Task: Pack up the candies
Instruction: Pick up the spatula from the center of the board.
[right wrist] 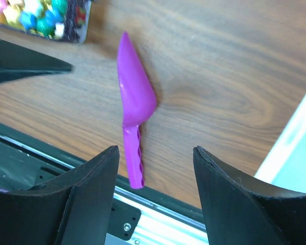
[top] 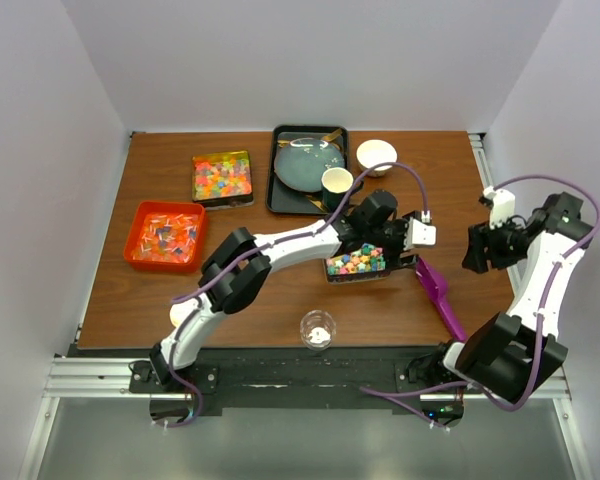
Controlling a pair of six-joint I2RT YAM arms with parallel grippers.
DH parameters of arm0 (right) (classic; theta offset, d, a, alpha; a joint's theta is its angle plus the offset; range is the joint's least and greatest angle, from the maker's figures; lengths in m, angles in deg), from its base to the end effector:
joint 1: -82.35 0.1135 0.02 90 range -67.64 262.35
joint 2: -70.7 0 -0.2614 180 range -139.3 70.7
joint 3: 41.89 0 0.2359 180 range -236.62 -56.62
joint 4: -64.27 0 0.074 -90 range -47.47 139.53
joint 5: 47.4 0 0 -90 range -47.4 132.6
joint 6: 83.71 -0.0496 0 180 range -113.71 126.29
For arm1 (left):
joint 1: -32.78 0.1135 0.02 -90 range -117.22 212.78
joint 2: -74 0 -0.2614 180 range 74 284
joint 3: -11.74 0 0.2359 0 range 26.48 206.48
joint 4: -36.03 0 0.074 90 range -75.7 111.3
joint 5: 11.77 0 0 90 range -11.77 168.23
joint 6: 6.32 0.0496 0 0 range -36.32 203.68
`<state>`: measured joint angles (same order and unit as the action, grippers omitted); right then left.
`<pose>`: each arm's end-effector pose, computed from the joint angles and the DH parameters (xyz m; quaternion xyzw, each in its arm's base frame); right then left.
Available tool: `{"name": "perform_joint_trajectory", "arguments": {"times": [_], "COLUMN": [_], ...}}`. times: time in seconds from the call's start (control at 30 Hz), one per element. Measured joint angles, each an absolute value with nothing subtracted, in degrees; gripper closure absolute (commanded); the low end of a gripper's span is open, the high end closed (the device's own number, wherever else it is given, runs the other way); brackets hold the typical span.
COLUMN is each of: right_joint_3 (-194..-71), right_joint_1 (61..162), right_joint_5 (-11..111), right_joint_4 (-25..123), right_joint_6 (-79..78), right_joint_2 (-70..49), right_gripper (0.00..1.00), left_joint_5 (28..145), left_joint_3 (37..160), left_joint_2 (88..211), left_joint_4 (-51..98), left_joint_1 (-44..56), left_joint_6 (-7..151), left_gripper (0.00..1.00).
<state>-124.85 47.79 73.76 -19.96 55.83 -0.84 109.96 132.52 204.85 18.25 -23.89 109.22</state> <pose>0.1816 -0.0939 0.2969 -0.1640 0.9391 0.1008 0.2848 0.2672 -0.4538 0.2157 0.6480 0.5280 -0.3588 0.4155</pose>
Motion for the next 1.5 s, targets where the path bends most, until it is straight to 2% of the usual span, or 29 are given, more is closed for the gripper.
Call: {"name": "perform_joint_trajectory", "arguments": {"times": [0.27,0.37,0.47,0.57,0.7,0.77,0.83,0.87,0.9,1.2,1.5], "right_joint_3": [-132.1,-133.0,-133.8,-133.8,-133.8,-133.8,-133.8,-133.8,-133.8,-136.6,-140.3], "right_joint_1": [46.8,46.5,46.3,46.3,46.3,46.3,46.3,46.3,46.3,46.3,46.7], "right_joint_5": [73.5,73.4,73.4,73.2,72.9,72.9,72.9,72.9,73.0,74.2,84.2], "right_joint_4": [-24.6,-25.8,-26.4,-26.5,-26.9,-27.0,-27.0,-27.0,-27.0,-27.2,-27.4], "right_joint_6": [55.3,55.3,55.5,56.3,57.0,57.1,57.1,57.1,57.1,56.9,62.4], "right_joint_2": [-0.8,-0.8,-0.8,-0.3,0.3,0.6,0.6,0.6,0.6,0.7,2.0], "right_gripper": [0.36,0.36,0.36,0.36,0.36,0.36,0.36,0.36,0.36,0.34,0.3], "left_joint_5": [109.9,109.8,109.5,109.3,108.8,108.7,108.8,108.9,109.1,112.0,118.5], "left_joint_3": [133.7,134.7,136.2,137.7,138.7,138.9,138.9,138.8,138.5,129.4,125.1], "left_joint_2": [211.1,213.4,215.6,217.1,217.6,217.6,217.6,217.6,217.6,211.1,195.1], "left_joint_4": [24.5,25.4,26.8,27.8,28.9,29.4,29.4,29.3,29.5,28.8,13.6], "left_joint_1": [-24.8,-26.1,-27.4,-28.3,-28.6,-28.5,-28.5,-28.4,-28.4,-27.8,-22.2], "left_joint_6": [110.0,110.3,110.3,110.1,110.2,110.1,110.3,110.3,110.3,110.0,106.3], "left_gripper": [0.29,0.33,0.41,0.51,0.73,0.79,0.89,0.97,1.0,1.0,1.0]}}
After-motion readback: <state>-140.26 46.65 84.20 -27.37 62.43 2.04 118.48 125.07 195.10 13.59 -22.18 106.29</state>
